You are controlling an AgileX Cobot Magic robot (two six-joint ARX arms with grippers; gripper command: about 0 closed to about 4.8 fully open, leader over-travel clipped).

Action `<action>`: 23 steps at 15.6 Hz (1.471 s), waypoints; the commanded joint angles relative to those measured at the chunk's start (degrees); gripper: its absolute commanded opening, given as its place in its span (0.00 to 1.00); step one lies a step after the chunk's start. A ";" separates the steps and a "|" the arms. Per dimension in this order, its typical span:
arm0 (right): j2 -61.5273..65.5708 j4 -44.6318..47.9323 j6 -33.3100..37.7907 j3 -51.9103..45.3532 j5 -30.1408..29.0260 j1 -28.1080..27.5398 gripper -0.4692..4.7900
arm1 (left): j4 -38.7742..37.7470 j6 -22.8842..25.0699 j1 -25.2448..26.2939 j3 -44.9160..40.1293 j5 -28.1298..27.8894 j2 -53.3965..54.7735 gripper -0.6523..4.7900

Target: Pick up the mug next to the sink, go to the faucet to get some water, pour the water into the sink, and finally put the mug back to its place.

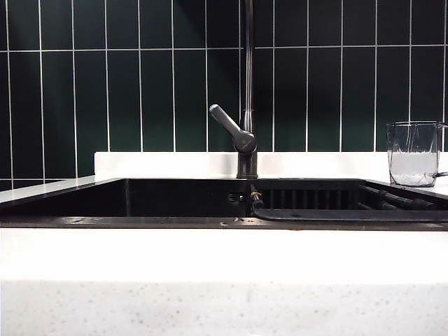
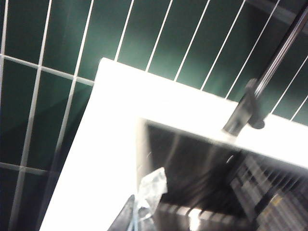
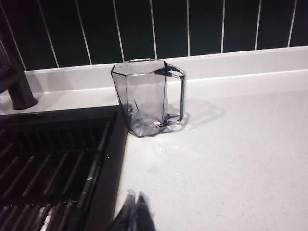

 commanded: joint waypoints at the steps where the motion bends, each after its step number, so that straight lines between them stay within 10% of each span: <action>1: 0.07 2.54 3.87 0.33 -0.42 0.04 0.07 | 5.75 0.11 0.00 0.22 0.24 0.00 0.11; 16: 0.33 7.30 1.86 4.11 -4.66 0.04 0.07 | 6.75 10.27 -0.15 6.67 -0.90 1.27 0.12; 23: 20.94 17.97 0.13 12.28 -3.76 0.04 0.07 | 15.19 8.90 -2.14 17.62 3.45 29.97 0.24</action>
